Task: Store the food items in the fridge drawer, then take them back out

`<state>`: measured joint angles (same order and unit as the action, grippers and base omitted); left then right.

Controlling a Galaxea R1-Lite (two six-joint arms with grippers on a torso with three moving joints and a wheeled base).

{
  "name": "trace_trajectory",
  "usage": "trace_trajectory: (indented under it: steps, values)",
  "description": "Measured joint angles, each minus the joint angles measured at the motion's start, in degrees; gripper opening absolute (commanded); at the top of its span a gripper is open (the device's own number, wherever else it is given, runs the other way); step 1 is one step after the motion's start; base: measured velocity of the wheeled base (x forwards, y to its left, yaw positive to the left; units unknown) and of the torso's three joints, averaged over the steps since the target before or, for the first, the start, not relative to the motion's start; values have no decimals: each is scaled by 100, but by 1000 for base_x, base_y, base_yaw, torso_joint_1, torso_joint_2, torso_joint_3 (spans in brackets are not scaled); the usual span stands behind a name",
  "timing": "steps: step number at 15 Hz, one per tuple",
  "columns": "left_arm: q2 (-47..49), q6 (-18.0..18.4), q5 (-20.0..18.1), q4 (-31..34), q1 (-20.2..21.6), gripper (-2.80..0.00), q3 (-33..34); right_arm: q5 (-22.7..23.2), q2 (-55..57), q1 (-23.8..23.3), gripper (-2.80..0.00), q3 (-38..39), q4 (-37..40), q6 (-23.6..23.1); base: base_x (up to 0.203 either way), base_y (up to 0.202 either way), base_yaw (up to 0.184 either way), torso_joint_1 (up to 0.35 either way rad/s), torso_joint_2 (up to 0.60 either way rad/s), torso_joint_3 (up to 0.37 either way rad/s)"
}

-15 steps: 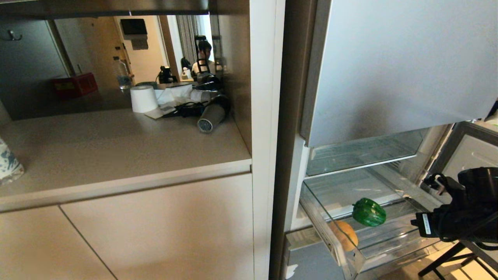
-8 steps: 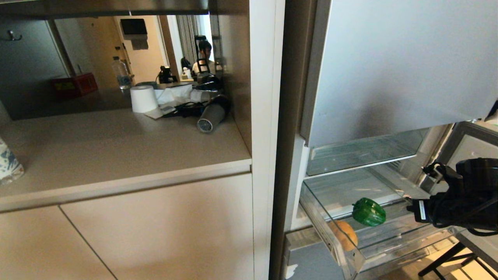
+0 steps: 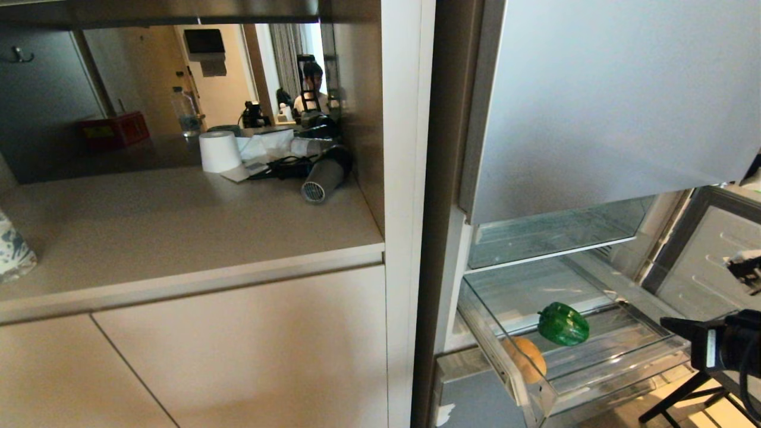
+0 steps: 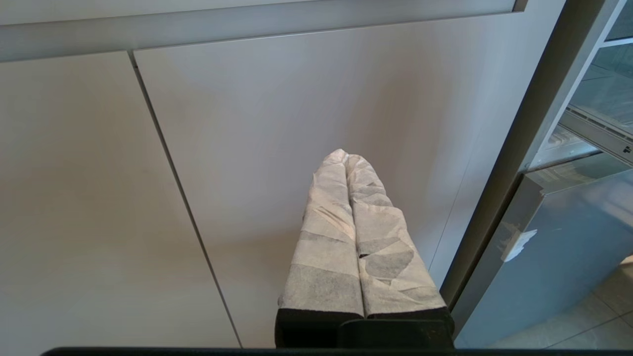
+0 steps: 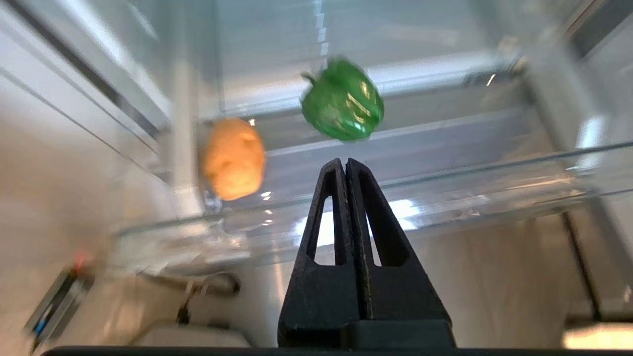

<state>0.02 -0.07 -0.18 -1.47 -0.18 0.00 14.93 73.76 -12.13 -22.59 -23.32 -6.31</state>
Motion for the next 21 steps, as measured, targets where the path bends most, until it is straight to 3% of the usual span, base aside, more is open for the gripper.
trace_trajectory:
  steps: [6,9,11,15,21]
  values:
    - [0,0,0,-1,0,-280,0,156,-3407,-2,-280,1122,566,28,0,0,0,0,0,0]
    - [0,0,1,-1,0,-280,0,-340,-4923,-12,-280,1670,1641,-53,0,0,0,0,0,0]
    - [0,0,2,-1,0,-280,0,-848,-5410,205,-280,1965,2293,-49,0,0,0,0,0,0]
    - [0,0,1,1,0,-280,0,-1220,-5638,868,-280,2036,2782,132,0,0,0,0,0,0]
    - [0,0,0,-1,0,-280,0,-1238,-6417,1163,-280,2067,2821,140,0,0,0,0,0,0]
